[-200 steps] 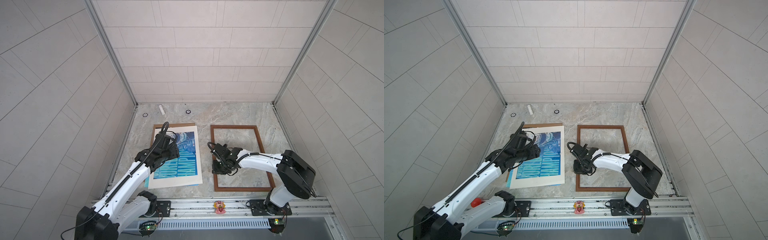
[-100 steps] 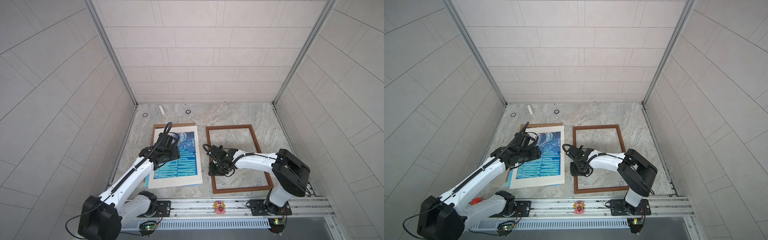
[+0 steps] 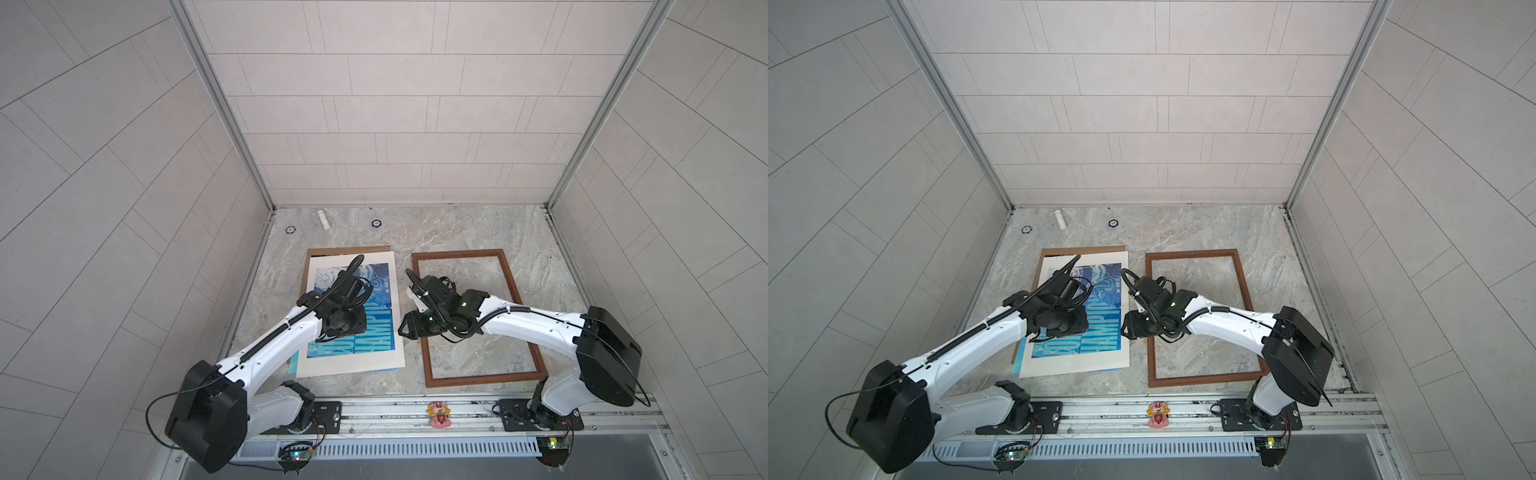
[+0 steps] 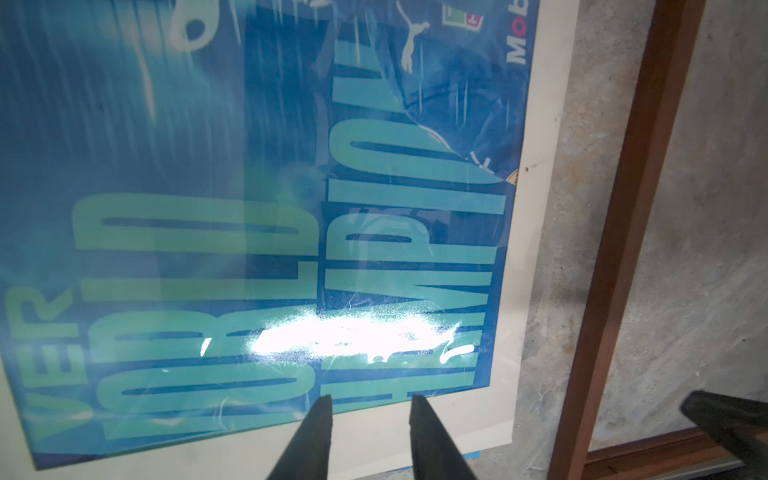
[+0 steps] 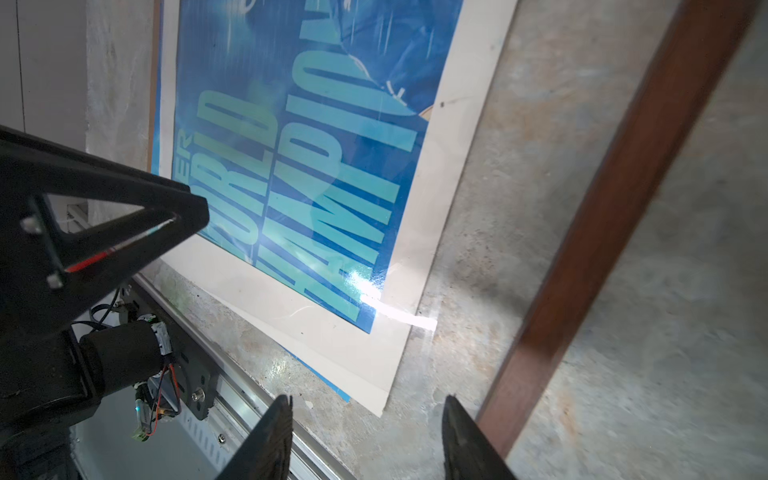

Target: Put the photo into the frame

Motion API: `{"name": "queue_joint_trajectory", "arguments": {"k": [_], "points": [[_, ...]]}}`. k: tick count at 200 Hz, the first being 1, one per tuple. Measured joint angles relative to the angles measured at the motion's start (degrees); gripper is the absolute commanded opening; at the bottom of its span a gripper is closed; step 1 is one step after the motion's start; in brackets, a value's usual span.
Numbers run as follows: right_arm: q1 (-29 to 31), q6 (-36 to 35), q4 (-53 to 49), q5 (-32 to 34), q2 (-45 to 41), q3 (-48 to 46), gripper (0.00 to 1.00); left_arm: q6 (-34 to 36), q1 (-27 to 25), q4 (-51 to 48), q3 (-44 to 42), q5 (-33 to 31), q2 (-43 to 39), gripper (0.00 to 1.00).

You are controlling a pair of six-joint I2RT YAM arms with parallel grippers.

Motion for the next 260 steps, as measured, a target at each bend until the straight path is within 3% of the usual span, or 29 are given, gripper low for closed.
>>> {"name": "queue_joint_trajectory", "arguments": {"k": [37, 150, 260], "points": [[0.0, -0.6, 3.3, -2.3, 4.7, -1.2, 0.61, -2.1, -2.2, -1.1, -4.0, 0.5, -1.0, 0.19], [0.0, 0.3, 12.0, -3.0, 9.2, -3.9, 0.64, -4.1, -3.0, 2.9, -8.1, -0.6, 3.2, 0.15], [-0.5, 7.7, 18.8, -5.4, 6.8, -6.4, 0.60, -4.2, -3.0, 8.2, -9.4, 0.9, 5.0, 0.14]]}}
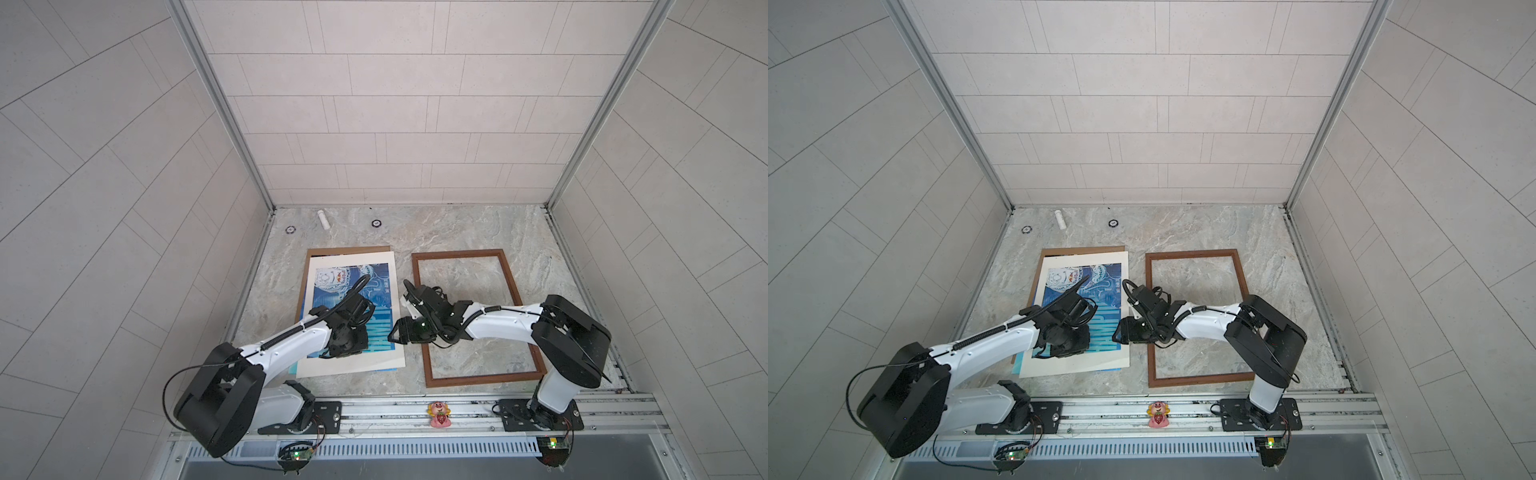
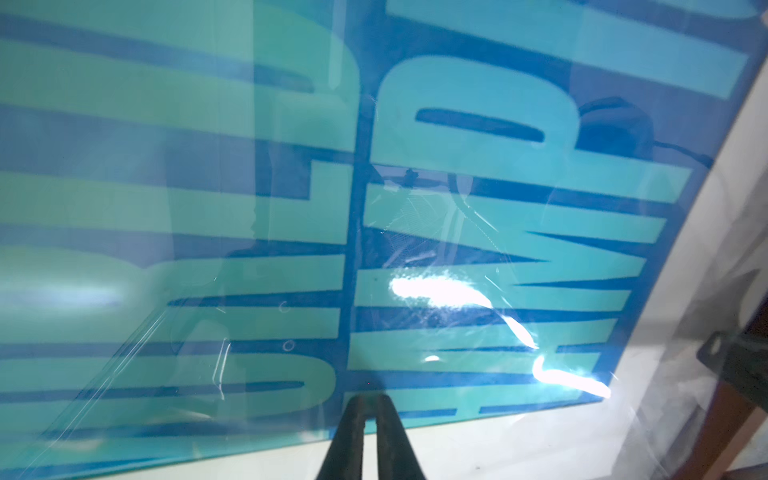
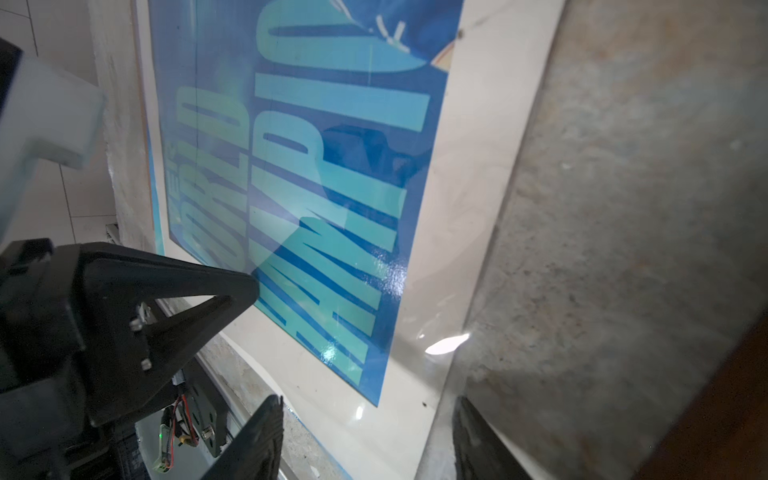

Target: Put the photo into the frame

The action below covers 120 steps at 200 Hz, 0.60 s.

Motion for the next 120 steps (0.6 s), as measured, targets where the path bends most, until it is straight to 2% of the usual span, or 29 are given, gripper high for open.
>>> {"name": "queue_joint_trajectory", "arguments": {"k": [58, 120], "points": [[-0.3, 2.4, 3.6, -1.6, -4.7, 0.1, 0.59, 0.0, -0.1, 4.7, -0.3, 1.7, 1.1, 0.14], [-0.5, 5.9, 10.5, -4.5, 1.0, -0.7, 0.54, 0.0, -0.1, 6.5, -0.9, 2.2, 0.9, 0.14]]}}
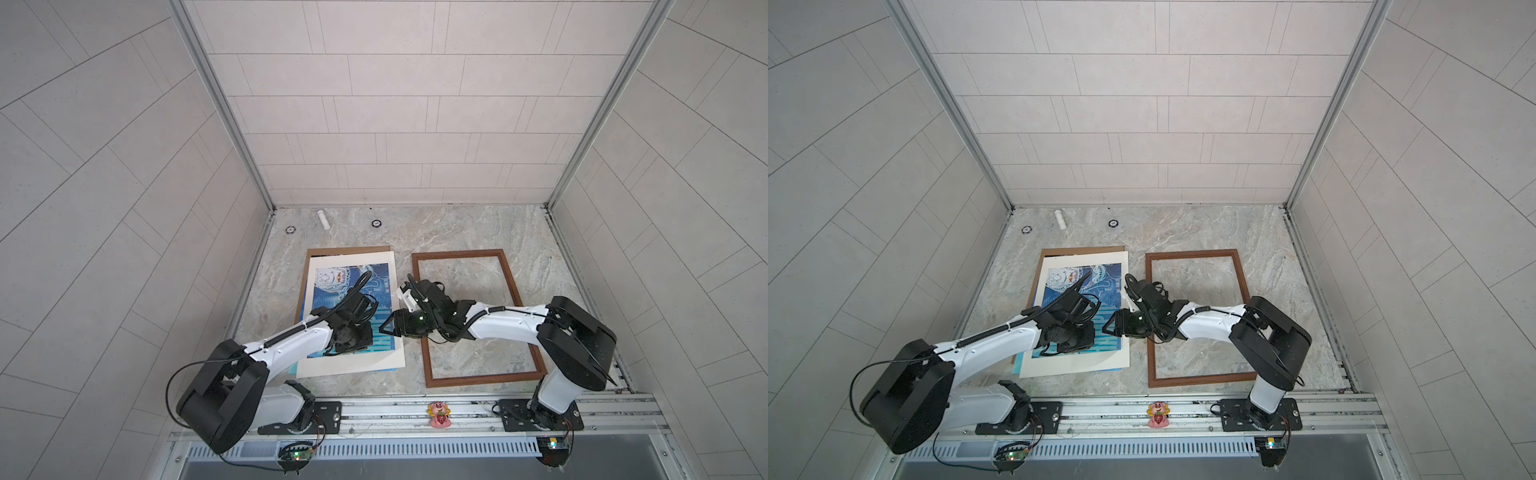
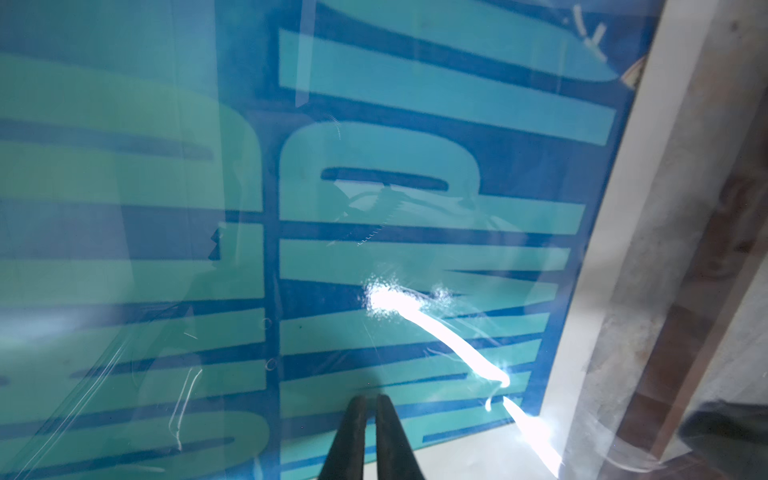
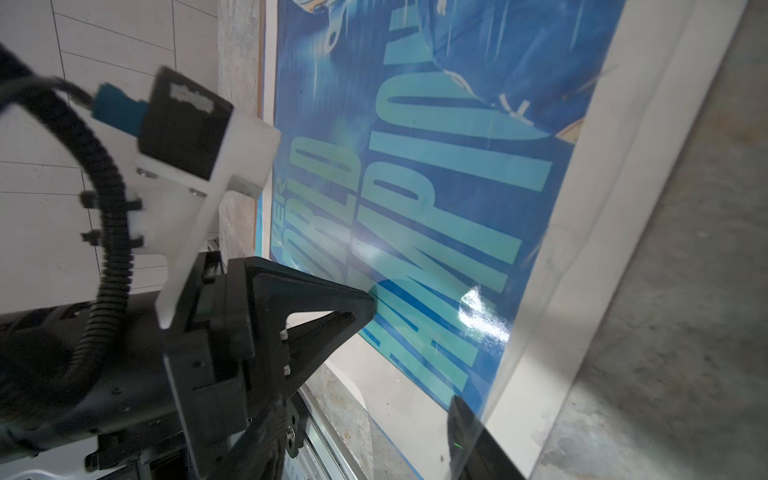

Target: Put the photo into the frame

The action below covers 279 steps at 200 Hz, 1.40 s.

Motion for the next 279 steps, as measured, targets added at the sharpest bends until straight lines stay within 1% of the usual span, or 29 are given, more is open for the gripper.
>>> {"name": "queue_joint_trajectory", "arguments": {"k": [34, 47, 55, 85, 113, 147, 167, 186, 192, 201, 215, 226, 241, 266, 279], "points": [[0.0, 1.0, 2.4, -0.7, 3.1, -0.8, 0.47, -0.2, 0.0, 1.0, -0.4, 0.3, -0.2, 0.14], [0.0, 1.2, 3.3, -1.0, 3.9, -0.8, 0.41, -0.4, 0.0, 1.3, -0.5, 0.5, -0.3, 0.14], [-0.1, 1.2, 3.7, -1.1, 4.2, -0.7, 0.39, -0.4, 0.0, 1.5, -0.7, 0.5, -0.5, 0.14], [-0.1, 1.6, 5.6, -2.2, 5.8, -0.2, 0.15, -0.6, 0.0, 2.4, -1.1, 1.0, -0.8, 0.14], [-0.2, 1.8, 6.9, -2.8, 7.6, 0.0, 0.00, -0.6, 0.0, 2.6, -1.3, 1.4, -1.0, 0.14], [-0.2, 1.8, 7.4, -2.6, 7.8, 0.0, 0.00, -0.5, 0.0, 0.8, -1.5, 1.6, -2.1, 0.14], [-0.2, 1.6, 7.8, -1.8, 6.7, -0.7, 0.00, -0.3, 0.0, -1.7, -1.3, 1.0, -3.4, 0.17], [-0.5, 1.2, 7.8, -0.4, 4.0, -2.3, 0.00, -0.1, 0.1, -5.0, 0.0, 0.0, -4.5, 0.20], [-0.7, 1.2, 7.8, 0.1, 2.6, -3.1, 0.00, 0.2, 0.2, -6.2, 0.8, -0.4, -4.9, 0.22], [-1.2, 1.2, 7.8, 0.7, 0.4, -4.6, 0.00, 0.6, 0.4, -7.9, 2.1, -1.1, -5.6, 0.29], [-2.7, 1.3, 7.7, 1.6, -3.4, -7.3, 0.00, 1.2, 0.7, -10.0, 4.3, -2.3, -7.2, 0.37], [-4.3, 1.6, 7.7, 1.9, -6.5, -9.6, 0.00, 1.8, 0.9, -11.4, 5.9, -3.3, -8.7, 0.40], [-6.9, 1.7, 6.4, 2.1, -10.9, -12.5, 0.00, 2.1, 1.4, -12.7, 7.2, -4.8, -10.9, 0.47], [-11.3, 0.9, 0.5, 3.0, -19.8, -15.6, 0.00, 3.1, 2.8, -14.3, 7.5, -5.9, -13.8, 0.56], [-13.8, 0.3, -2.8, 2.9, -25.0, -17.3, 0.00, 3.2, 3.3, -14.8, 7.5, -5.7, -14.8, 0.57]]}}
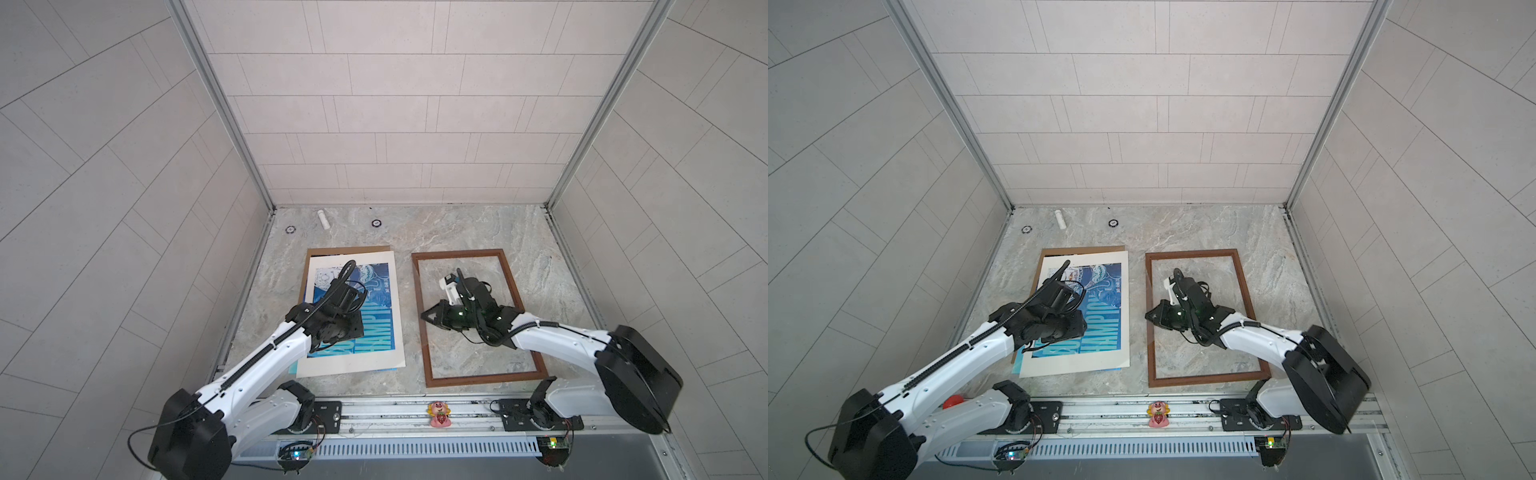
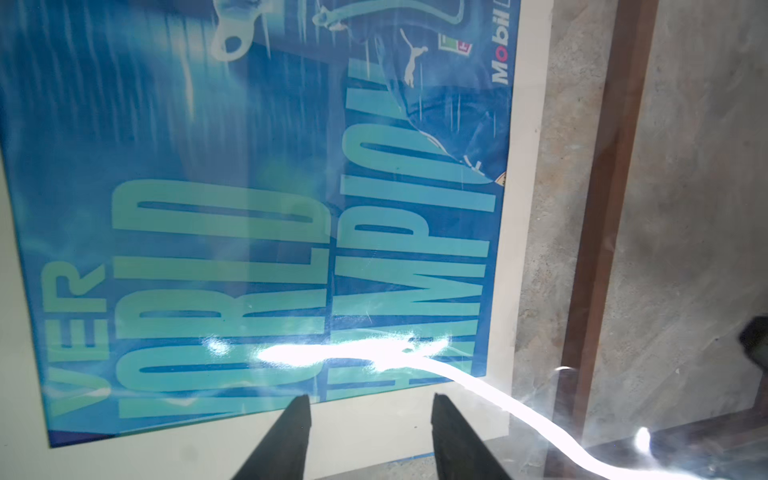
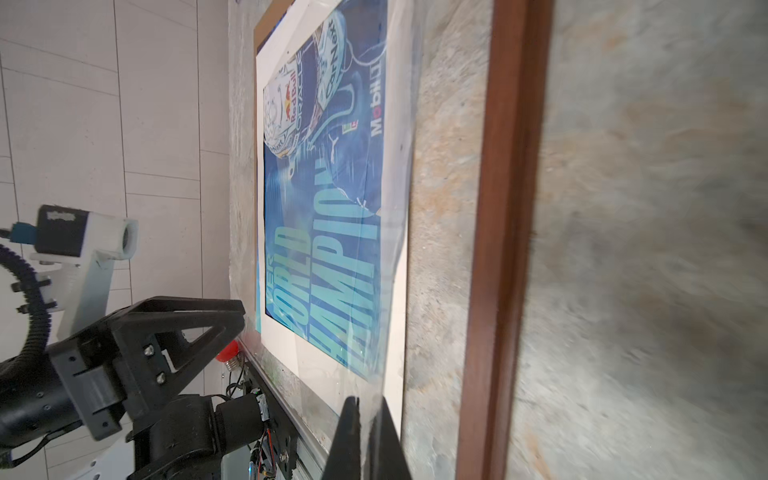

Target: Put the photo into the frame

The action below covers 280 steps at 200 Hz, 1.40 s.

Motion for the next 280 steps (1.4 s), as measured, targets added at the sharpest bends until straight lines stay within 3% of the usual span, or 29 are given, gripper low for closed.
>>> {"name": "queue_joint_trajectory", "arguments": {"k": [60, 96, 131, 189, 280], "points": [[-13.7, 2.3, -11.7, -2.4, -22.1, -10.9, 0.00, -0.2, 0.3, 2.9, -0.4, 13.1, 1.6, 0.62], [-17.9, 8.2, -14.9, -5.9, -30.2, -12.7, 0.00, -4.9, 0.2, 7.2, -7.0, 21.1, -0.6, 0.64], [-19.1, 16.9, -11.3, -9.2, -30.8, -15.5, 0.00, -10.6, -1.1, 10.3, -13.7, 26.4, -4.1, 0.66], [-20.6, 29.5, -1.1, -12.0, -28.8, -17.6, 0.00, -17.7, -3.0, 17.4, -19.1, 29.2, -8.0, 0.67], [-21.0, 34.4, 3.0, -13.4, -25.6, -14.5, 0.00, -22.9, -4.3, 21.1, -21.2, 29.4, -10.6, 0.67]]}}
